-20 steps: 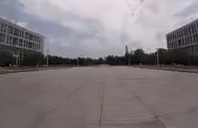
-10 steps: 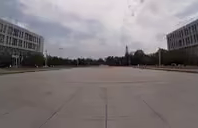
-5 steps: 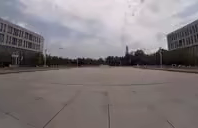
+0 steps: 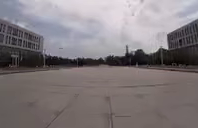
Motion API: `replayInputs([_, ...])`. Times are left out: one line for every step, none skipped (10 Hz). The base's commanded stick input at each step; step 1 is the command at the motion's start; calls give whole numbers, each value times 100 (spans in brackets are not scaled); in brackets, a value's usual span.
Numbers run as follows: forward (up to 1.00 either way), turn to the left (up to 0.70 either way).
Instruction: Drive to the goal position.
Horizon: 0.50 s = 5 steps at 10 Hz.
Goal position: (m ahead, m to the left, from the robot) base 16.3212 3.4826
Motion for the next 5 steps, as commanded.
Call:
replayInputs([70, 0])
replayInputs([70, 0])
replayInputs([70, 0])
replayInputs([70, 0])
replayInputs([70, 0])
